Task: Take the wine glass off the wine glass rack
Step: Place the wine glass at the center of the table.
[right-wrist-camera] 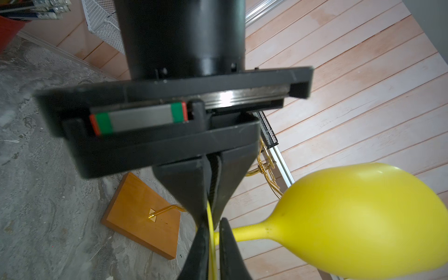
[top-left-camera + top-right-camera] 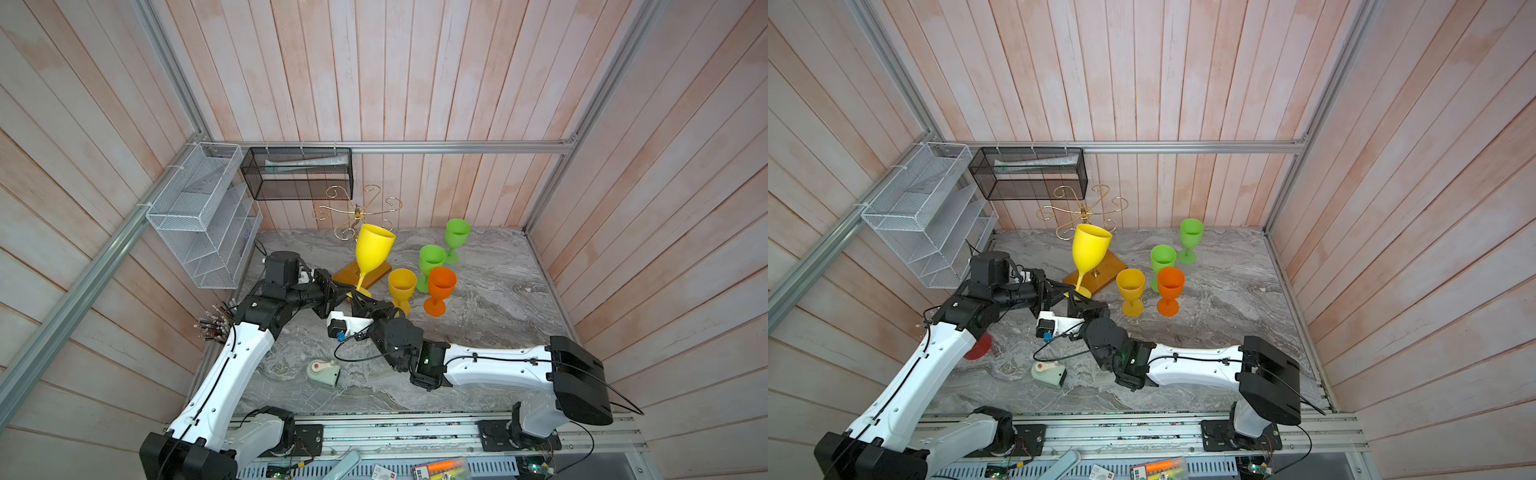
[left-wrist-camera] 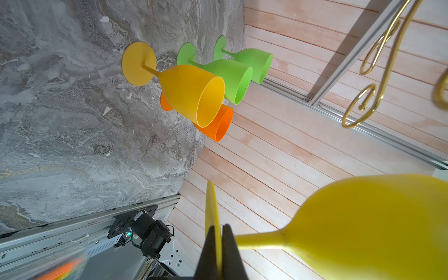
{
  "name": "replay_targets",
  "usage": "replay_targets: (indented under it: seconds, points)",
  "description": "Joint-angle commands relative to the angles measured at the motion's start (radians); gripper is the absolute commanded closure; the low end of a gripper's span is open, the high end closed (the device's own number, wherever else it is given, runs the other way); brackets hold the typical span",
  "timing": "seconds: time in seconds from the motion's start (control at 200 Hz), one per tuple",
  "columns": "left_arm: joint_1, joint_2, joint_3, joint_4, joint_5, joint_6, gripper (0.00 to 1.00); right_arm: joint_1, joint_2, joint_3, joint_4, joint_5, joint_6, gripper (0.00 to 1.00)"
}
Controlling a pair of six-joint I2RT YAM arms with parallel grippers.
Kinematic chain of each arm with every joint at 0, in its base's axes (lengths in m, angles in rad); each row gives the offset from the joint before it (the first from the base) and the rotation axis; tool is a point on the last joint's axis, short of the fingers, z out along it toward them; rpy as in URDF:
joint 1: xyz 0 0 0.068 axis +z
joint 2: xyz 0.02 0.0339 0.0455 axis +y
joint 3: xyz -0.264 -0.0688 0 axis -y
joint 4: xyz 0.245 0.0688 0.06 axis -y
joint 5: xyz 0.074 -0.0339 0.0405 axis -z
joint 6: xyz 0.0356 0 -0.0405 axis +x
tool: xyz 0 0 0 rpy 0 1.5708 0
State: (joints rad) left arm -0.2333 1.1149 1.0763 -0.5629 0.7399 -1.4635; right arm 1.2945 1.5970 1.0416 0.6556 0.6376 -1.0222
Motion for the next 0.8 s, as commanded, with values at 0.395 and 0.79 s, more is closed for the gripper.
replay_targets:
  seconds: [0.395, 0.79]
  points:
    - [0.0, -0.001, 0.003, 0.052, 0.003, 0.025, 1.0, -0.002, -0.091, -0.017, -0.115, -0.031, 0.143, 0.45]
    - [0.015, 0.004, -0.025, 0.073, 0.0, 0.085, 1.0, 0.012, -0.206, -0.06, -0.202, -0.077, 0.277, 0.25]
